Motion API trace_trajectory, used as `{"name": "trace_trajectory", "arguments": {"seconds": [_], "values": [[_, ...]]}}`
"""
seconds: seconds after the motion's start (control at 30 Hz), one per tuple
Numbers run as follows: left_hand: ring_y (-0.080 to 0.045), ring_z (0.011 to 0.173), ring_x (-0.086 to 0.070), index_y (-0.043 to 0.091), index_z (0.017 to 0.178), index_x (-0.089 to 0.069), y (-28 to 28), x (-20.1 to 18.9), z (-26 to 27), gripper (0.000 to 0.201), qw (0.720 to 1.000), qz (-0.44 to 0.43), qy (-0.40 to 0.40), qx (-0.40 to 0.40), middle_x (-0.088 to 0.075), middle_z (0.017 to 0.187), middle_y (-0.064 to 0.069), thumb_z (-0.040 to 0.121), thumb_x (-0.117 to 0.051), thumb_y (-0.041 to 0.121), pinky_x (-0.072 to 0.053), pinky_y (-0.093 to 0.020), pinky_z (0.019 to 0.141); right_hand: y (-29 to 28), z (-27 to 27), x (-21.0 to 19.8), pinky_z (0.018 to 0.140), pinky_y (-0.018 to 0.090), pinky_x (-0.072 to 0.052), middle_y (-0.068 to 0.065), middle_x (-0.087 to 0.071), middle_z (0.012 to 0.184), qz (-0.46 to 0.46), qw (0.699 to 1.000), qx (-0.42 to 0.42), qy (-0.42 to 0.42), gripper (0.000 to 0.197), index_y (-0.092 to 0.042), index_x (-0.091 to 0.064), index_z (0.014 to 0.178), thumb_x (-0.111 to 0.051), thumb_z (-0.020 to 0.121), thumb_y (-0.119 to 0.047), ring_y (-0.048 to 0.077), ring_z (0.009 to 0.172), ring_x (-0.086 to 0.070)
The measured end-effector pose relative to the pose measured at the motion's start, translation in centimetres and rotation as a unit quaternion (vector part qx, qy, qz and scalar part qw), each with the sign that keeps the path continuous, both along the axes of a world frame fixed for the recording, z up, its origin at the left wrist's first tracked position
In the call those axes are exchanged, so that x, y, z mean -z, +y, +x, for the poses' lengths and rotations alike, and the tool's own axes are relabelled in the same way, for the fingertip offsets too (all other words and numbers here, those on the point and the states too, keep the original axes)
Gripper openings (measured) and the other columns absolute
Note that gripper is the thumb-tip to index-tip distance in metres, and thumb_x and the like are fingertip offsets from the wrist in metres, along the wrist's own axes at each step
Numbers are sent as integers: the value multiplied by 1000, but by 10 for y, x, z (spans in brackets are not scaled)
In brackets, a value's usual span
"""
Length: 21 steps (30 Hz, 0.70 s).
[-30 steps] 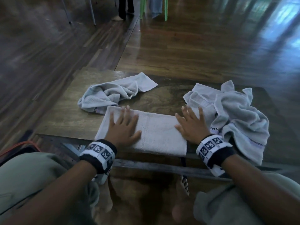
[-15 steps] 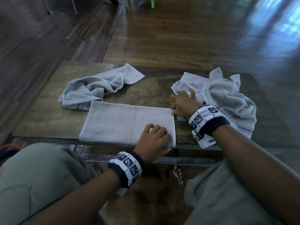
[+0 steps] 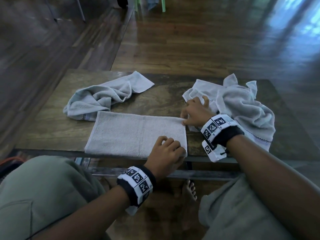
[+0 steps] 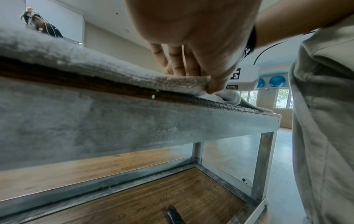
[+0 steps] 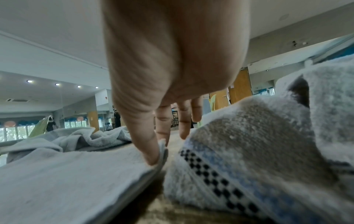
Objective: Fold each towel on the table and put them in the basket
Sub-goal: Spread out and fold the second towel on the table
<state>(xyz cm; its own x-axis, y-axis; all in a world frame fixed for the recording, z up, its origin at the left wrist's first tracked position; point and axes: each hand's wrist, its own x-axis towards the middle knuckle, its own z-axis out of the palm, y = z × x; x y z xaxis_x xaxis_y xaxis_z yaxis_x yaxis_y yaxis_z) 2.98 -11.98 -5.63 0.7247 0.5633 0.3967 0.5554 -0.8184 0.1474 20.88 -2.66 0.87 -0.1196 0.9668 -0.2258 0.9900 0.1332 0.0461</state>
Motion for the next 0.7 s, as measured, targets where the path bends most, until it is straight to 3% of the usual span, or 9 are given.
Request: {"name": "trace_trajectory", "arguments": {"seconds": [0.17, 0.23, 0.3, 0.4, 0.47, 0.57, 0.7], "values": [[-15, 76, -57, 21, 86, -64, -7, -13, -2, 14, 999, -8, -42, -22, -64, 82, 5, 80, -57, 32, -34, -31, 81, 1, 6, -16, 93, 41, -21, -6, -59, 102, -10, 990, 25, 138, 6, -28, -62, 79, -64, 76, -32, 15, 108, -37], [-15, 75, -57, 20, 86, -64, -10, -19, -1, 13, 998, -4, -60, -30, -65, 82, 5, 80, -59, 30, -35, -32, 82, 1, 11, -24, 91, 37, -31, -6, -64, 91, -52, 970, 27, 234, 5, -22, -63, 80, -66, 78, -26, 11, 95, -50], [-14, 75, -58, 20, 86, -63, -13, -28, -1, 12, 996, -1, -83, -35, -66, 81, 6, 80, -60, 29, -35, -31, 83, 0, 15, -34, 78, 25, -42, -3, -63, 83, -77, 949, 29, 305, 4, -17, -62, 80, -66, 79, -16, 10, 80, -55], [-12, 77, -57, 21, 86, -61, -17, -43, -3, 12, 991, -7, -120, -49, -65, 82, 7, 77, -61, 28, -33, -30, 83, -1, 20, -51, 62, 9, -40, -3, -58, 75, -83, 924, 33, 372, 12, -13, -59, 83, -62, 82, -2, 1, 65, -53], [-9, 79, -56, 22, 87, -61, -19, -52, -5, 14, 985, -23, -156, -69, -67, 84, 8, 76, -63, 29, -31, -27, 84, -2, 28, -62, 56, 13, -39, -1, -55, 71, -106, 891, 35, 441, 18, -11, -57, 88, -59, 82, 7, 3, 58, -49], [-5, 80, -54, 21, 86, -62, -22, -64, -9, 12, 970, -53, -211, -106, -67, 83, 10, 77, -64, 29, -29, -24, 85, -6, 39, -77, 57, 20, -38, 5, -58, 80, -138, 855, 27, 500, 16, -7, -59, 86, -56, 84, 8, 14, 65, -46], [-3, 77, -51, 21, 83, -61, -28, -75, -18, 11, 956, -79, -249, -137, -64, 80, 11, 77, -65, 29, -33, -25, 83, -8, 43, -93, 58, 18, -40, -5, -68, 80, -175, 837, 17, 518, 18, -9, -65, 88, -58, 84, 7, 6, 62, -49]]}}
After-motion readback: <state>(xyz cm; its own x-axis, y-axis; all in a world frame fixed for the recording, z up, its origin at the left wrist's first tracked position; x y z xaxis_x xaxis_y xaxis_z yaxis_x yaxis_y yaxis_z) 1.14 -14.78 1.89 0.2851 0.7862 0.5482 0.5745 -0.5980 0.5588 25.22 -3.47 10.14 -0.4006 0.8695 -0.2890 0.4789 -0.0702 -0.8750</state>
